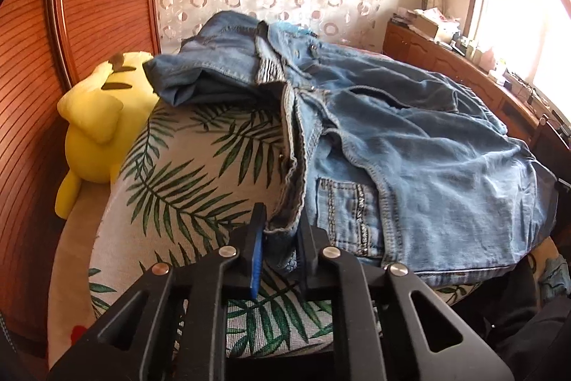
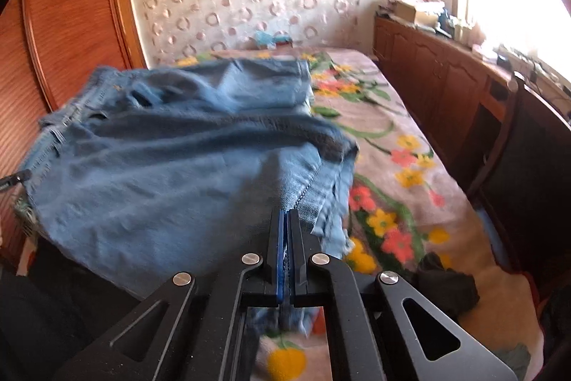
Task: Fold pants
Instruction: 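Lift both hems with both grippers and carry them toward the waistband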
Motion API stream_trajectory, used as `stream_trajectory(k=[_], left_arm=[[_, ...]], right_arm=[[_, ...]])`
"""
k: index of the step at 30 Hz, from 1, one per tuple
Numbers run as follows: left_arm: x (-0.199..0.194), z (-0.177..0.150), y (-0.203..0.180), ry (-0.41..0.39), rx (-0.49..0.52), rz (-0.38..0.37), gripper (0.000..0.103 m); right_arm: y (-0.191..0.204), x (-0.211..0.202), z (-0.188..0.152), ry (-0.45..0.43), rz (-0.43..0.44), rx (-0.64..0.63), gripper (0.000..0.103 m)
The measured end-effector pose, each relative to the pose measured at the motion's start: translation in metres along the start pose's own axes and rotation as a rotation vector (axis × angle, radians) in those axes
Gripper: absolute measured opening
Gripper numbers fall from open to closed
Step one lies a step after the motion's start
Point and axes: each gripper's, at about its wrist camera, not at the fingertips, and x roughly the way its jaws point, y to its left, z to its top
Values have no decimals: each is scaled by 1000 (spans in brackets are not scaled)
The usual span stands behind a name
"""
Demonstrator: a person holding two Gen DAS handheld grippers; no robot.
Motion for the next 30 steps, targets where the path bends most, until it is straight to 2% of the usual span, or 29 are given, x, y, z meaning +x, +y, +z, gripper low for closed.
stream_trajectory(k=[5, 12, 17, 20, 25, 28, 30], left_arm=[[-16, 10, -5, -45, 10, -18, 14], [-38, 32, -13, -122, 21, -34, 14], [-34, 43, -17, -135, 37, -30, 14], [-32, 44, -18, -131, 40, -32, 14], [-27, 38, -18, -113, 45, -33, 14], [-24, 34, -16, -101, 39, -37, 14], [-22, 31, -15, -95, 33, -38, 14]], right_arm=[[4, -17, 23, -71, 10, -49, 1], [15, -35, 74, -188, -8, -147, 1], [36, -13, 111, -234, 10, -183, 1], [52, 22, 120, -204, 36, -223, 1], [67, 83, 92, -56, 83, -264, 1], [58, 95, 73, 7, 114, -230, 2], [44, 90, 62, 15, 115, -190, 4]])
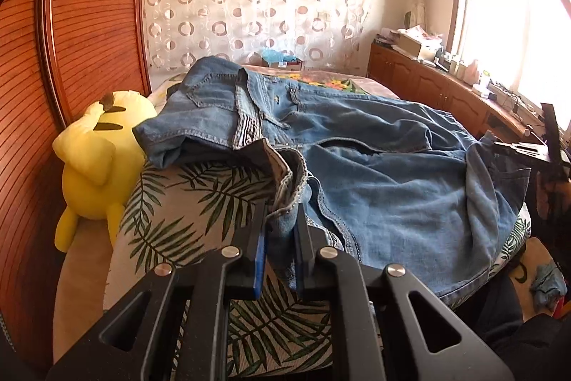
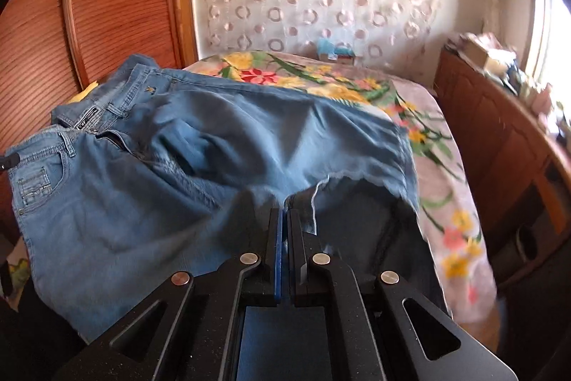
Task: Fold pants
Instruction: 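Lift both hems with both grippers and carry them toward the waistband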
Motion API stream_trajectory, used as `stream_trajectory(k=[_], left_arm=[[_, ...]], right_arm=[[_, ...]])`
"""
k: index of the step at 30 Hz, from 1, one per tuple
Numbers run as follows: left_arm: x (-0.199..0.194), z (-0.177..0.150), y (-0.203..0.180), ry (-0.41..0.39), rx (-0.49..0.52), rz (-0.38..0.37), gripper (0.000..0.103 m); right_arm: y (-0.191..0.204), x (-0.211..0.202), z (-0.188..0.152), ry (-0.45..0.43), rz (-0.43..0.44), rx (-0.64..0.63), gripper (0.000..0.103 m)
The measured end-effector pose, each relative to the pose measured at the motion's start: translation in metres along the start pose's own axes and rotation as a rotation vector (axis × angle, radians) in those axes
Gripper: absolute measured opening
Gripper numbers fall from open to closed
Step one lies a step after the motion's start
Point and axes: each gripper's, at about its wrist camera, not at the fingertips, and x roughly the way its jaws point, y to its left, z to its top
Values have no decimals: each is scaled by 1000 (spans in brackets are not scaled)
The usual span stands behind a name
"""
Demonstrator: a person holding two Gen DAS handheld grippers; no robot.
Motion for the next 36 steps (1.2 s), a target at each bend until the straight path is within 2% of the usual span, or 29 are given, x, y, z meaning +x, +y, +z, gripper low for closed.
stream_trajectory(k=[2, 3, 4, 5, 7, 10, 15, 21, 23, 24, 25, 26, 27, 31, 36], left_arm=[[1, -2, 0, 3, -5, -1, 14], [2, -3, 1, 5, -9, 0, 14], [3, -4, 1, 7, -12, 0, 14], [4, -4, 2, 9, -14, 0, 14], [6, -5, 2, 10, -18, -1, 14], [7, -6, 1, 14, -13, 0, 14], [12, -8, 2, 25, -14, 5, 14], [20, -11, 9, 46, -27, 7, 14], [22, -14, 12, 52, -33, 14, 14], [23, -15, 14, 58, -43, 10, 15], [25, -18, 17, 67, -54, 8, 15], [27, -19, 19, 74, -59, 11, 16], [30, -21, 21, 82, -63, 12, 16], [37, -28, 29, 114, -97, 21, 19], [45, -34, 38, 144, -135, 30, 24]], right_arm=[[-14, -13, -12, -12, 6, 42, 11], [-18, -18, -12, -16, 2, 54, 21], [-24, -24, -16, -19, -13, 62, 35], [-26, -32, -12, -19, -31, 62, 40], [-34, -39, -17, -27, -58, 70, 42], [-32, -31, -20, -1, -49, 85, 42], [-10, -3, -4, 76, -5, 32, 42], [-24, 43, 17, 206, -1, 61, 42], [-23, 45, 21, 211, -2, 54, 42], [-23, 48, 22, 212, 4, 55, 42], [-23, 49, 22, 211, 6, 55, 36], [-25, 46, 22, 211, 10, 52, 29], [-24, 45, 20, 206, 4, 46, 16], [-29, 8, 8, 161, 48, 49, 10], [-42, -38, -4, 29, 42, 138, 9]])
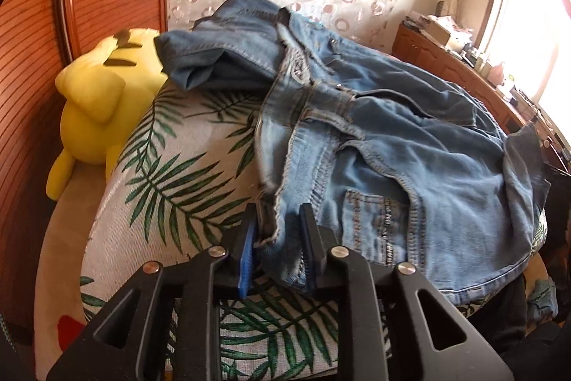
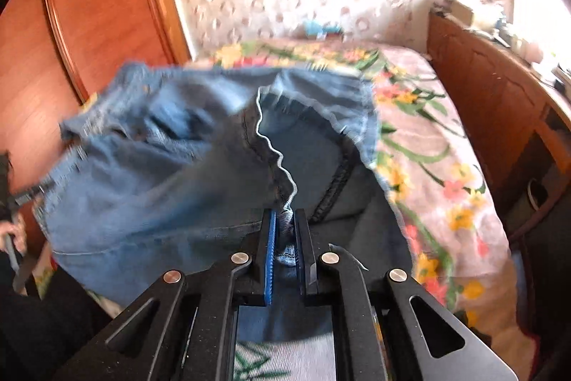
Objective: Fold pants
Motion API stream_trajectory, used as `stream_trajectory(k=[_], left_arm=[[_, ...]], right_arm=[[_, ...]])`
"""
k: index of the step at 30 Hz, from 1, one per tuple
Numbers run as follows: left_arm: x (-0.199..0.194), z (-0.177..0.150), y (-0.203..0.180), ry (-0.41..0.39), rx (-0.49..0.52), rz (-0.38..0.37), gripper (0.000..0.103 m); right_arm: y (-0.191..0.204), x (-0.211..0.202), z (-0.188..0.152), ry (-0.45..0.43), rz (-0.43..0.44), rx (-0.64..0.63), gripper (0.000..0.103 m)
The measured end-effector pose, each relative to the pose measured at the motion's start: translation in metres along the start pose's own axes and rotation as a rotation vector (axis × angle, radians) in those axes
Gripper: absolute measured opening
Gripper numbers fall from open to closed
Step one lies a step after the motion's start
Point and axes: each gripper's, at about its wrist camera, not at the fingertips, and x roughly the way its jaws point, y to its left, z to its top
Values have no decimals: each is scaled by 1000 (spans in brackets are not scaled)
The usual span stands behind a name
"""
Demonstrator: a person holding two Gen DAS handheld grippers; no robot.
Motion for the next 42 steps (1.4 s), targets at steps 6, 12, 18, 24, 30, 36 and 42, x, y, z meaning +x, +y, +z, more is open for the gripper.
stream_trajectory(k=[6, 12, 18, 24, 30, 36, 42], left_arm=[[-1, -1, 0, -16, -9, -14, 18], [-27, 3, -8, -72, 19, -27, 11], [-72, 16, -19, -163, 37, -48, 10], [-116, 27, -22, -243, 40, -76, 10], [-150, 32, -21, -313, 42, -80, 10], [-163, 41, -23, -359, 55, -78, 10], [-131, 53, -24, -327, 64, -56, 10]], right_arm=[[-9, -52, -14, -147, -17, 71, 9], [-1, -63, -16, -207, -48, 50, 8], [11, -89, -13, -307, -84, 20, 8], [16, -109, -13, -380, -121, 4, 8], [34, -124, -25, -439, -139, -40, 8], [33, -110, -34, -458, -146, -71, 8], [20, -65, -28, -408, -150, -62, 8]])
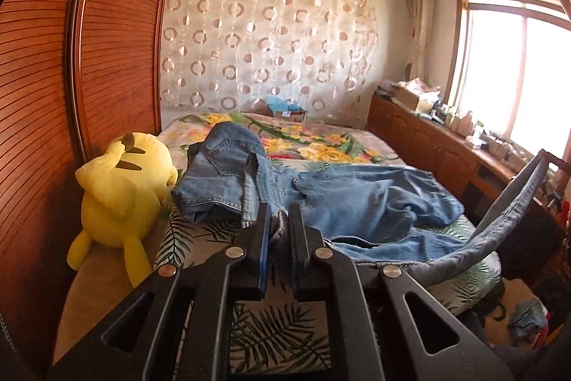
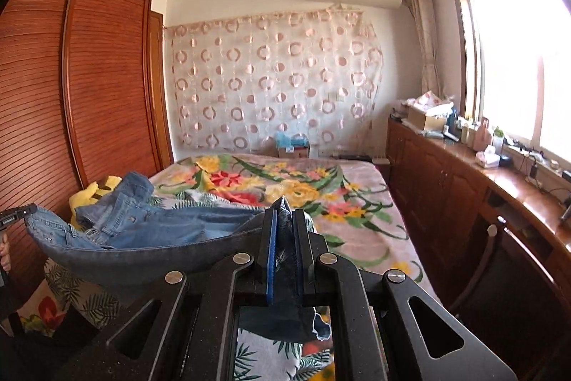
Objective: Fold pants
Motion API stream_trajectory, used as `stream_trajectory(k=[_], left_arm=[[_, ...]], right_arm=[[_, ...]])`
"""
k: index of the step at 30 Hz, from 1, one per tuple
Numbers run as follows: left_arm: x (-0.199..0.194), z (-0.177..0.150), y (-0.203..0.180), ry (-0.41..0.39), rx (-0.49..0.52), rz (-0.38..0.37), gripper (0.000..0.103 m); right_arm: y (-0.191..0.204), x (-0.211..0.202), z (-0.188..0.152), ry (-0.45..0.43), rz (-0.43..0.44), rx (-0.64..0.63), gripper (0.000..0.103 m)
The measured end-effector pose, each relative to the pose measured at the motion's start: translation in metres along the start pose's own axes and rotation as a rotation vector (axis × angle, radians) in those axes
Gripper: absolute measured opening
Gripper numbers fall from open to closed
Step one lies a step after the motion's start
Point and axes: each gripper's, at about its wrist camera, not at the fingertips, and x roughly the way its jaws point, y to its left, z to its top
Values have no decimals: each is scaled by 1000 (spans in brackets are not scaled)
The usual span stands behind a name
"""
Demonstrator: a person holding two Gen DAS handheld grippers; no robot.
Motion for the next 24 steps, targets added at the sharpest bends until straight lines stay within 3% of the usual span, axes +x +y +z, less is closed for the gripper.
stream_trajectory(k=[7, 16, 24], left_arm=[[28, 9, -3, 1, 21, 15, 10], [66, 37, -14, -2, 75, 7, 10], [97, 61, -10, -1, 99, 15, 10]], right_arm=[[-7, 49, -4, 45, -43, 1, 7], [-5, 92, 15, 92, -39, -3, 4], [-16, 108, 35, 52, -59, 18, 4]])
